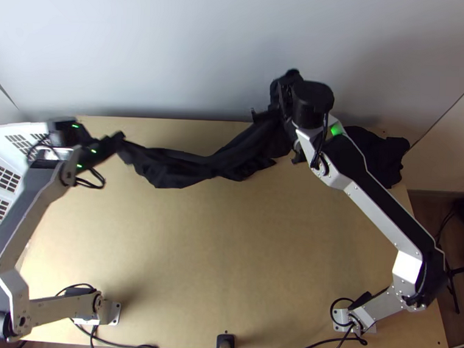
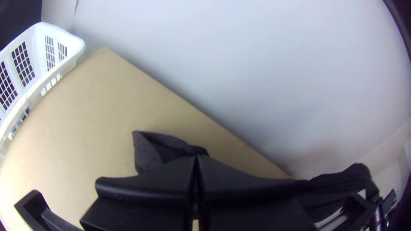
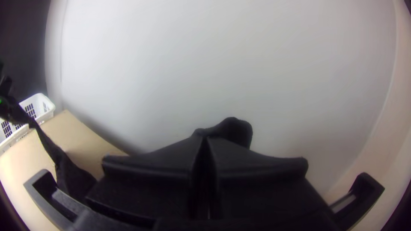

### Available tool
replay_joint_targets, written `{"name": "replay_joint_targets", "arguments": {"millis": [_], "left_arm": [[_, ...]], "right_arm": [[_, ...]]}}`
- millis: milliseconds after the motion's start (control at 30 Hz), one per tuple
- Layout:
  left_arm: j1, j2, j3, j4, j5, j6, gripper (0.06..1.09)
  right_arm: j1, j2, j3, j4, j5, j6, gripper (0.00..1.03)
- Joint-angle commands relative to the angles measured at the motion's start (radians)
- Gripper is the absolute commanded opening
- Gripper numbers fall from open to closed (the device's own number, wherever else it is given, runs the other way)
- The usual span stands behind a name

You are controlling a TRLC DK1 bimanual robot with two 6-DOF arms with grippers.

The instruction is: Fold the t-shirt

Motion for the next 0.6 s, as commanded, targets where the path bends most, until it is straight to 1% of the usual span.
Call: {"name": "replay_joint_targets", "arguments": {"millis": [0,100,200,333,400,500,567], "left_arm": [[0.117,-0.091,0.11,-0.017,0.042,-0.031,0.09],[0.199,-0.129,0.132,0.033,0.092,-0.074,0.09],[0.28,-0.148,0.179,0.067,0.122,-0.124,0.09],[0.347,-0.165,0.256,0.072,0.15,-0.167,0.09],[0.366,-0.172,0.288,0.062,0.161,-0.201,0.09],[0.364,-0.217,0.302,0.067,0.181,-0.235,0.09],[0.354,-0.246,0.309,0.07,0.181,-0.25,0.09]], "right_arm": [[-0.032,-0.07,-0.143,-0.108,-0.037,0.092,0.03],[-0.078,-0.132,-0.165,-0.143,-0.059,0.126,0.03],[-0.13,-0.198,-0.14,-0.166,-0.071,0.142,0.03],[-0.216,-0.231,-0.008,-0.243,-0.091,0.172,0.03],[-0.247,-0.233,0.055,-0.269,-0.092,0.172,0.03],[-0.251,-0.23,0.148,-0.307,-0.095,0.175,0.03],[-0.233,-0.222,0.228,-0.342,-0.095,0.182,0.03]]}}
